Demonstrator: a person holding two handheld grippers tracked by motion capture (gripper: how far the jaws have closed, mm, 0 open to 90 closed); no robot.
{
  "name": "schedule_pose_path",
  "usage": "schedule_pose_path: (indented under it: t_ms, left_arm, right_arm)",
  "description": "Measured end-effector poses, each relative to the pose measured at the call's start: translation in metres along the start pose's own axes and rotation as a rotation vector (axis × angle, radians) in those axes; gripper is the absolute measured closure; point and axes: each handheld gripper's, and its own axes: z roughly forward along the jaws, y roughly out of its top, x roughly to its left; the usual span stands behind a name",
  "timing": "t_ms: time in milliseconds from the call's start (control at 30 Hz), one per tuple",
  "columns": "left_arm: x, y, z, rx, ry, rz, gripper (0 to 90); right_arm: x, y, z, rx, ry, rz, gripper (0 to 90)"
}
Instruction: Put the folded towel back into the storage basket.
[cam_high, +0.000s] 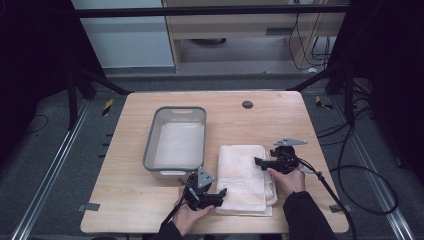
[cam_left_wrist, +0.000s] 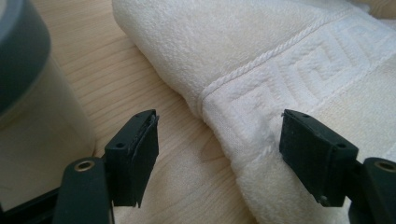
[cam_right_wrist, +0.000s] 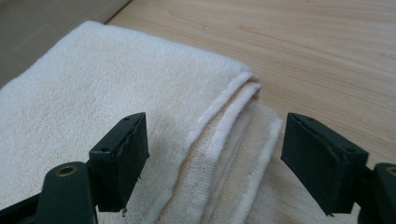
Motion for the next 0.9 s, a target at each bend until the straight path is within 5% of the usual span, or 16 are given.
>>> schedule_pose_path:
  t_ms: [900]
  left_arm:
    - [0.001,-0.005,0.018,0.04,-0.045,-0.036,29.7]
  right_arm:
    - [0.001,-0.008,0.017,0.072,0.006,0.042,24.5]
